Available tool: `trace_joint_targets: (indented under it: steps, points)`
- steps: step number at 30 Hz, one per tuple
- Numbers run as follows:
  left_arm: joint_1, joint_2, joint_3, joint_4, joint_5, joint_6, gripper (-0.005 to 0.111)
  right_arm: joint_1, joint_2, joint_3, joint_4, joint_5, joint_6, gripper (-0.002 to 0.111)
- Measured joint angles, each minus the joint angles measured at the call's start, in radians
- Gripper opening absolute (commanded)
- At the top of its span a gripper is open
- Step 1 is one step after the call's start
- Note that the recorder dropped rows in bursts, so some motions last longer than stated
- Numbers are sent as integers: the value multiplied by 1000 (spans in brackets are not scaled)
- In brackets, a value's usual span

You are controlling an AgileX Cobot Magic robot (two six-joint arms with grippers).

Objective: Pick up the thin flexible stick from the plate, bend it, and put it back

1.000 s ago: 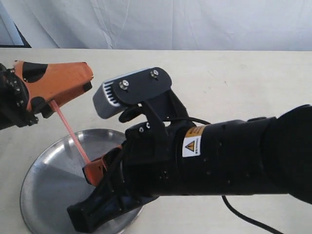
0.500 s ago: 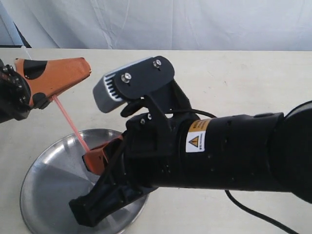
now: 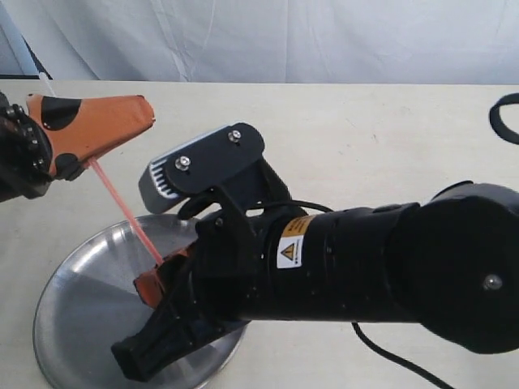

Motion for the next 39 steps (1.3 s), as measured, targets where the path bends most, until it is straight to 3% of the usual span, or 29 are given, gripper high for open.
trace_joint_targets:
  steps: [6,17,27,31,35,39]
  points:
    - [-34,4,-6,53,44,14,0,2,-47,2,11,68,6,-1]
    - [-271,5,-18,-6,185,52,0,16,-210,17,13,234,15,-1]
    - [-303,-11,-86,-85,47,-1,0,12,-191,33,-128,181,118,-1]
    - [-308,-12,-128,2,159,22,0,37,-143,28,-78,136,115,-1]
    - [-308,-12,-141,228,366,10,0,83,-160,4,-85,137,80,-1]
    - [-310,-12,-141,359,403,-45,0,55,-224,-12,-139,130,80,-1]
